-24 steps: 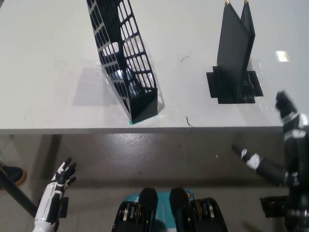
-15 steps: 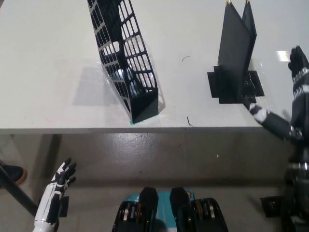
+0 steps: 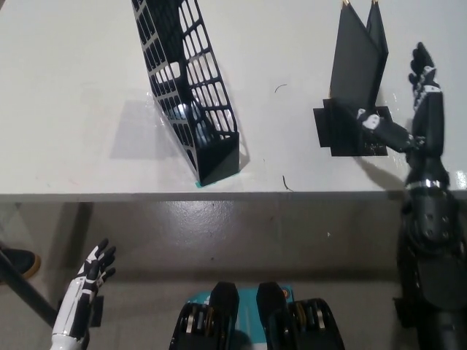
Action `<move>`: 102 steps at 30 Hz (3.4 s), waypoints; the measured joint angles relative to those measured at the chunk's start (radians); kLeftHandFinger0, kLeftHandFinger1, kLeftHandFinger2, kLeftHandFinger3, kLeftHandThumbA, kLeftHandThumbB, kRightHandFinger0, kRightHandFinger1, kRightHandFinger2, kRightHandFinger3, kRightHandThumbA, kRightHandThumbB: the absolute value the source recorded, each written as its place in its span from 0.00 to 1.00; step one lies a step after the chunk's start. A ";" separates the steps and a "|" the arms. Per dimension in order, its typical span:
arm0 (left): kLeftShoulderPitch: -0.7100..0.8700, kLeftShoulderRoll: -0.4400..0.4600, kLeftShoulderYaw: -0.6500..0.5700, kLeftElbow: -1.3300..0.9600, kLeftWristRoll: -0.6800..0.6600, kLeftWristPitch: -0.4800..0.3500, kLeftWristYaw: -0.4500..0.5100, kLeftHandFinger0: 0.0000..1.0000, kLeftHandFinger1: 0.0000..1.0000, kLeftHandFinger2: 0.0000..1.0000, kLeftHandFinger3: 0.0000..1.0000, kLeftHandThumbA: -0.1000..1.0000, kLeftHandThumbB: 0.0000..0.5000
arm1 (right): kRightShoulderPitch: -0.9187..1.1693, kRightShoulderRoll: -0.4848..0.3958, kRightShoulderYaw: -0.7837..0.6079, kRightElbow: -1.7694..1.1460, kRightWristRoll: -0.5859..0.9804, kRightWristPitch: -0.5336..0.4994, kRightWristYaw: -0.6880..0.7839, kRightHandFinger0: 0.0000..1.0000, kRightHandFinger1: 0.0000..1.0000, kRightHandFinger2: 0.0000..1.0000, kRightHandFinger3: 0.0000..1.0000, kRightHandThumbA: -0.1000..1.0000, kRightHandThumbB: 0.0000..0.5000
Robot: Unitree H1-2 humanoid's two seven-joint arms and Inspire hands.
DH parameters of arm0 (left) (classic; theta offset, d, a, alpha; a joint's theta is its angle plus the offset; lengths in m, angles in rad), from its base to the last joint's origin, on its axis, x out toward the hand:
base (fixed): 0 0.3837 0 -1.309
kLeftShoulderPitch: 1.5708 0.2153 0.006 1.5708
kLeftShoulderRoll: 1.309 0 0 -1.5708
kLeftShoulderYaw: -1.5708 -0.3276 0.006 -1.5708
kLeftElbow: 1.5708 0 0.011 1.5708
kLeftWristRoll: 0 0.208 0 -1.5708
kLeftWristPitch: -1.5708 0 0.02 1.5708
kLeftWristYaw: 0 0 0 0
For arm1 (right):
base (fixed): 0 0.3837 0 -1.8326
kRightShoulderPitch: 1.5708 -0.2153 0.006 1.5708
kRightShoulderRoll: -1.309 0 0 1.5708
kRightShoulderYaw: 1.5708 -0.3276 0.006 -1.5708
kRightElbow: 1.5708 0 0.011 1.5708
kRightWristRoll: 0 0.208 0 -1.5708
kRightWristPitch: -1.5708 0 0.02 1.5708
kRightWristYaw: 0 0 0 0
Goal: A notebook is kept standing on the table on the right hand side and a black shelf is kept on the left hand side and the robot uses its right hand to grab the notebook and places it in the shelf
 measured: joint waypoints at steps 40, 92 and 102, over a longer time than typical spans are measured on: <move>0.007 0.005 0.001 0.022 0.001 -0.019 -0.004 1.00 1.00 1.00 1.00 1.00 0.16 | -0.480 0.052 -0.114 0.813 0.177 -0.128 -0.352 0.00 0.05 0.50 0.65 0.00 0.25; -0.012 0.021 -0.005 0.028 0.013 -0.014 -0.004 1.00 1.00 1.00 1.00 1.00 0.23 | -0.435 0.291 0.279 -0.446 -0.197 0.220 -0.365 0.00 0.19 0.65 0.78 0.00 0.24; -0.011 0.025 -0.006 0.028 0.020 -0.015 -0.006 1.00 1.00 1.00 1.00 1.00 0.17 | -0.436 0.293 0.281 -0.141 -0.253 0.214 -0.396 0.00 0.17 0.63 0.75 0.00 0.22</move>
